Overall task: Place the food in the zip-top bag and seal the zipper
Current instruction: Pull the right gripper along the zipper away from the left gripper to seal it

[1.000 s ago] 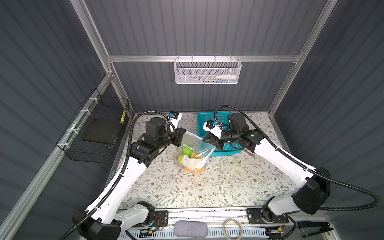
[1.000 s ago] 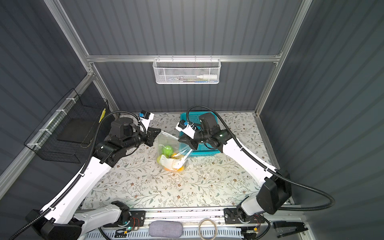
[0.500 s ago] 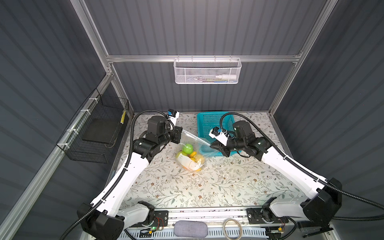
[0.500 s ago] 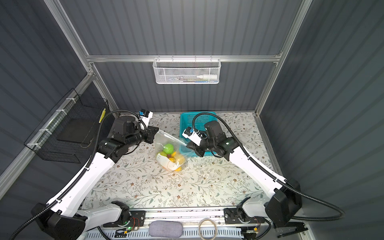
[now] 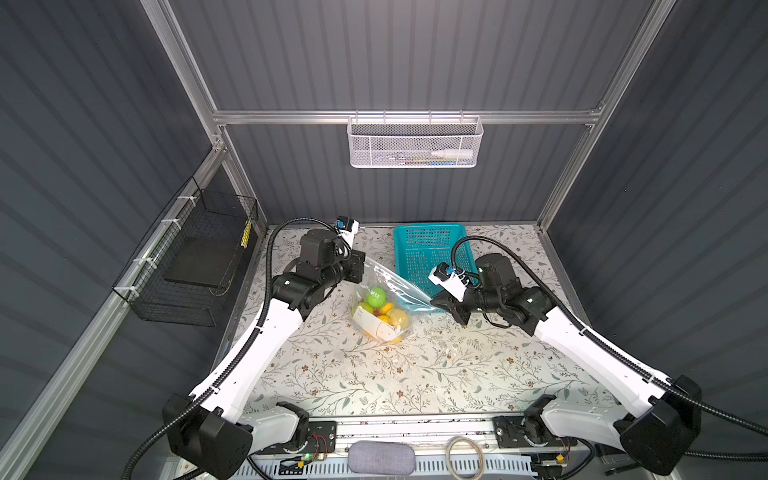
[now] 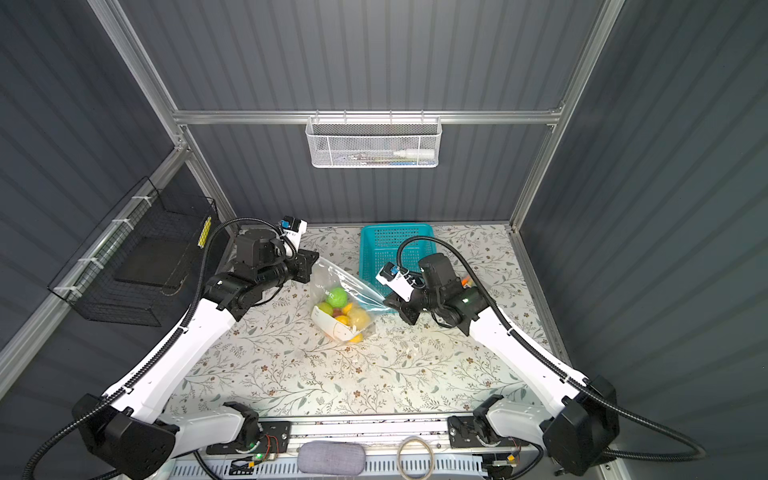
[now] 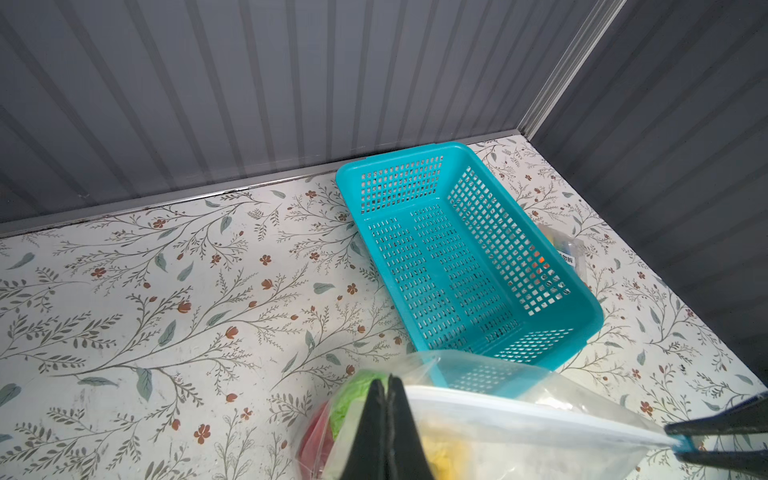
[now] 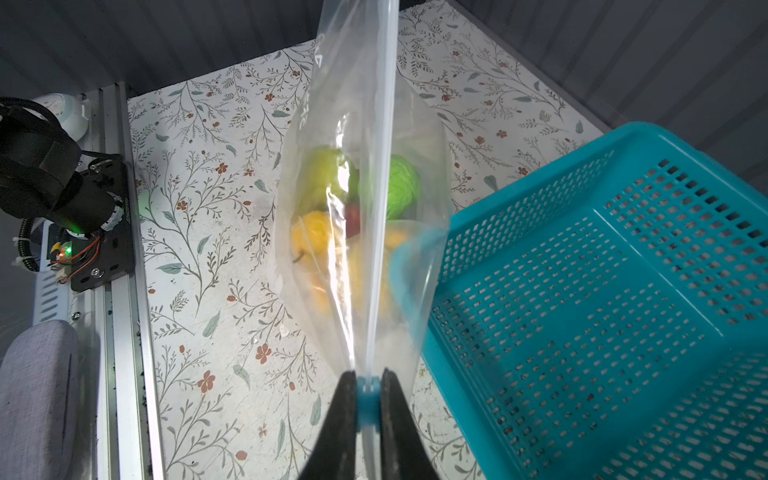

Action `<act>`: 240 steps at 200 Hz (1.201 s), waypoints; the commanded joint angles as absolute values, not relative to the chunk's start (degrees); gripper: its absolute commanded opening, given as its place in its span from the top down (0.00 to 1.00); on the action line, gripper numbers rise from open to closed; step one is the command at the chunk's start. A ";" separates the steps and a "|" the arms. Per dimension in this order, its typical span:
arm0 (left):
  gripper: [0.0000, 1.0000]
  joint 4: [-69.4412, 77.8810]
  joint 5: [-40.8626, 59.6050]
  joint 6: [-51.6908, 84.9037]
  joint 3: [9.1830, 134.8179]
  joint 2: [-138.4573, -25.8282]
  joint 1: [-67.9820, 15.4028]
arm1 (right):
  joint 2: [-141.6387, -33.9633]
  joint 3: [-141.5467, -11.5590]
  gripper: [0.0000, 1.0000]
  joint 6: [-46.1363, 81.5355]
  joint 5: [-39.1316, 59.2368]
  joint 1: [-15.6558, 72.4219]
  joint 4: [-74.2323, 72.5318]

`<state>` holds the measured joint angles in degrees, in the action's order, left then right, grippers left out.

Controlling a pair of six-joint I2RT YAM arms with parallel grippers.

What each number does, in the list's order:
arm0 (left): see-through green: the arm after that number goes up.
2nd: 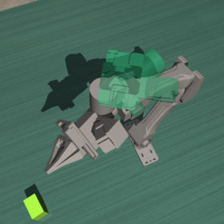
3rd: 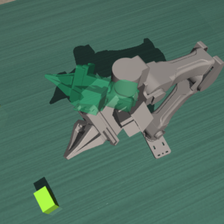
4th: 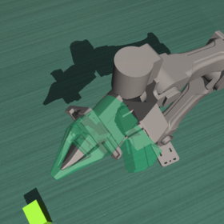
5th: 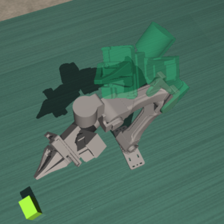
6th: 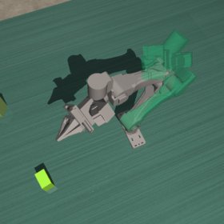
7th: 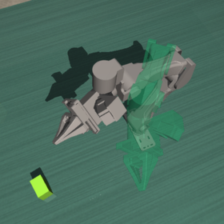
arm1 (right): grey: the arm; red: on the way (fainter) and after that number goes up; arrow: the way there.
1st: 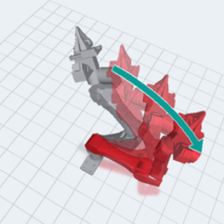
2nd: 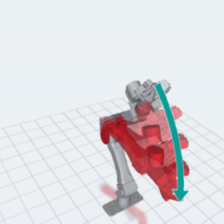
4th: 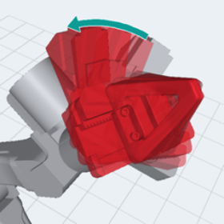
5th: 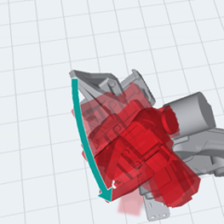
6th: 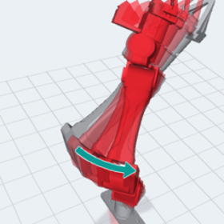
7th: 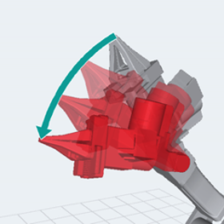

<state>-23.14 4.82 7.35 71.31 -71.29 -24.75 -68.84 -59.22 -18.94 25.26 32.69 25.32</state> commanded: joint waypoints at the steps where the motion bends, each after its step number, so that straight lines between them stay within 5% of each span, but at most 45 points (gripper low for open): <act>1: 1.00 -20.98 0.76 8.31 72.78 -71.41 -23.47 | -67.27 -56.94 0.88 -17.25 24.40 31.86 29.91; 240: 1.00 -18.71 2.81 9.41 69.04 -69.46 -23.47 | -65.14 -59.14 0.79 -14.59 24.58 29.52 36.47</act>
